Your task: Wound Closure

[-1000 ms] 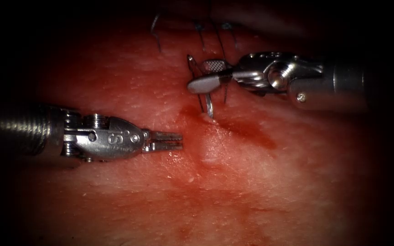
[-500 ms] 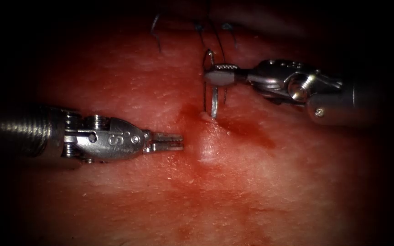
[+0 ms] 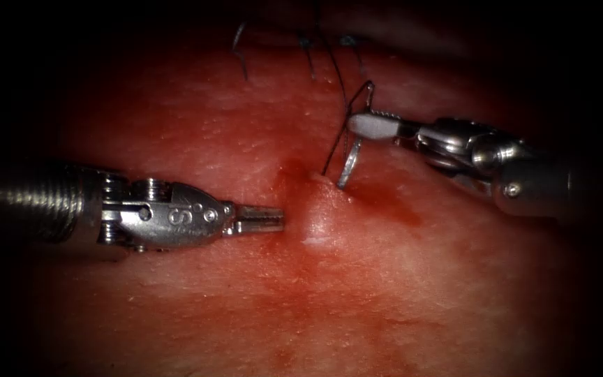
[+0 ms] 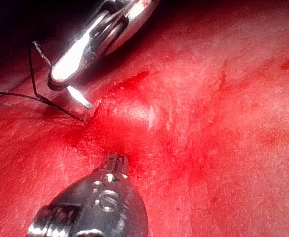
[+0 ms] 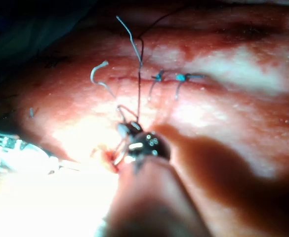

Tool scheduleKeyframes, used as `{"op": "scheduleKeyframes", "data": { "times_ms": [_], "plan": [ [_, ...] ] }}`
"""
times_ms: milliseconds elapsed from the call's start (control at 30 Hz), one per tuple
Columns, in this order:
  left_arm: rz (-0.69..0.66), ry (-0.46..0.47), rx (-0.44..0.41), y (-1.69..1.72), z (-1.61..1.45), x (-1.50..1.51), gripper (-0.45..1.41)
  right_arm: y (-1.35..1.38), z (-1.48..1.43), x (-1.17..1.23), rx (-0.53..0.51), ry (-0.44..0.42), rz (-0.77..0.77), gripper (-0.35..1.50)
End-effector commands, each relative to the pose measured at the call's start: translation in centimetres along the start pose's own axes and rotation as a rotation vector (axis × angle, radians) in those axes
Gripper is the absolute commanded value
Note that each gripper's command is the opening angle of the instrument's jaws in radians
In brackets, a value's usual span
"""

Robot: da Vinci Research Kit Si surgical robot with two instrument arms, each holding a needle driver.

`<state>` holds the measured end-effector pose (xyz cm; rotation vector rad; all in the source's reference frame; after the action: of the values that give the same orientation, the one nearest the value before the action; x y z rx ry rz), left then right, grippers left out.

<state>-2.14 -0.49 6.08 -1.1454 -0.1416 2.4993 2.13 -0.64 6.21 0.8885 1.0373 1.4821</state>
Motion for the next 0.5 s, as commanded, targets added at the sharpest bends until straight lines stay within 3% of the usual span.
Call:
{"op": "scheduleKeyframes", "data": {
  "times_ms": [33, 300, 500],
  "plan": [
    [0.001, 0.001, 0.000, 0.01, 0.07, 0.00, -0.21, 0.05, 0.12, -0.08, 0.011, -0.020, 0.046, -0.35],
    [0.001, 0.001, 0.000, 0.01, 0.07, 0.00, -0.21, 0.04, 0.15, -0.32, 0.085, -0.064, 0.318, -0.35],
    [0.002, -0.001, -0.002, 0.00, 0.08, 0.00, -0.23, -0.17, 0.12, -0.49, 0.145, -0.117, 0.465, -0.35]
  ]
}}
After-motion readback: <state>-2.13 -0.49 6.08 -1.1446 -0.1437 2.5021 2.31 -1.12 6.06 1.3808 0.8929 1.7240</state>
